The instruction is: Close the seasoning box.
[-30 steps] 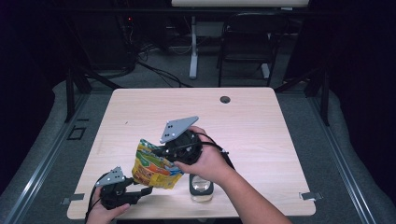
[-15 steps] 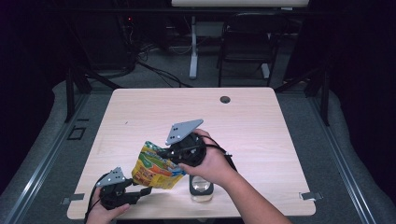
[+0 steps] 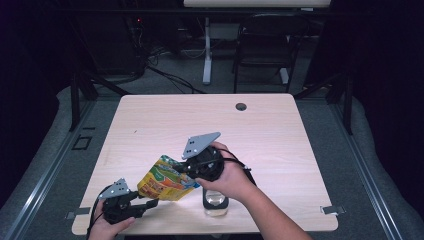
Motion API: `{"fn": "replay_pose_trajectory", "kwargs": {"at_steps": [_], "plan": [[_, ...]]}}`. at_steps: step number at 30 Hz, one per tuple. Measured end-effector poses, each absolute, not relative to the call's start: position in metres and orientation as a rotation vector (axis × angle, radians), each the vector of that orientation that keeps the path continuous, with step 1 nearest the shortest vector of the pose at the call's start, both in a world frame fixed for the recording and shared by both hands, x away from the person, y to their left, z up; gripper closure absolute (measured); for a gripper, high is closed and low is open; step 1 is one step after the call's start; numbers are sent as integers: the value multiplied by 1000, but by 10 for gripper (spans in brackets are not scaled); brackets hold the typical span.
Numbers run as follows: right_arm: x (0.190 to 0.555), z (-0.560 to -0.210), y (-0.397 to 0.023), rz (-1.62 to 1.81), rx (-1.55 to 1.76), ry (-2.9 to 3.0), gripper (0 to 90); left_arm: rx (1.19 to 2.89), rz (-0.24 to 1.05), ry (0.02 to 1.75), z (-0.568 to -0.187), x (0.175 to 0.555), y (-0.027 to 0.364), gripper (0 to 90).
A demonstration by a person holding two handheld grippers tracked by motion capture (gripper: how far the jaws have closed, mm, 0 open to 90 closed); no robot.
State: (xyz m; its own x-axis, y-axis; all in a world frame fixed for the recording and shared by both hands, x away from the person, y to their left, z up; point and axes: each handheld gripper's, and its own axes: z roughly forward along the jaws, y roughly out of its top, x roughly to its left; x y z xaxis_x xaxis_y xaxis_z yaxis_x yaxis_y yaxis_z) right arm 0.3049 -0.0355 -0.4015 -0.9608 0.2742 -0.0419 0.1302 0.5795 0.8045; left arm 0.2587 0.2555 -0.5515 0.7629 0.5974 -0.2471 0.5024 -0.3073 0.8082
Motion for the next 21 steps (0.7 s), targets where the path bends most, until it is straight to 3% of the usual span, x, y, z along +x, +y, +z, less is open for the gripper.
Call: {"fn": "replay_pose_trajectory", "kwargs": {"at_steps": [21], "plan": [[303, -420, -49, 1302, 392, 2663, 896, 1958, 140, 840, -548, 257, 264, 548]]}}
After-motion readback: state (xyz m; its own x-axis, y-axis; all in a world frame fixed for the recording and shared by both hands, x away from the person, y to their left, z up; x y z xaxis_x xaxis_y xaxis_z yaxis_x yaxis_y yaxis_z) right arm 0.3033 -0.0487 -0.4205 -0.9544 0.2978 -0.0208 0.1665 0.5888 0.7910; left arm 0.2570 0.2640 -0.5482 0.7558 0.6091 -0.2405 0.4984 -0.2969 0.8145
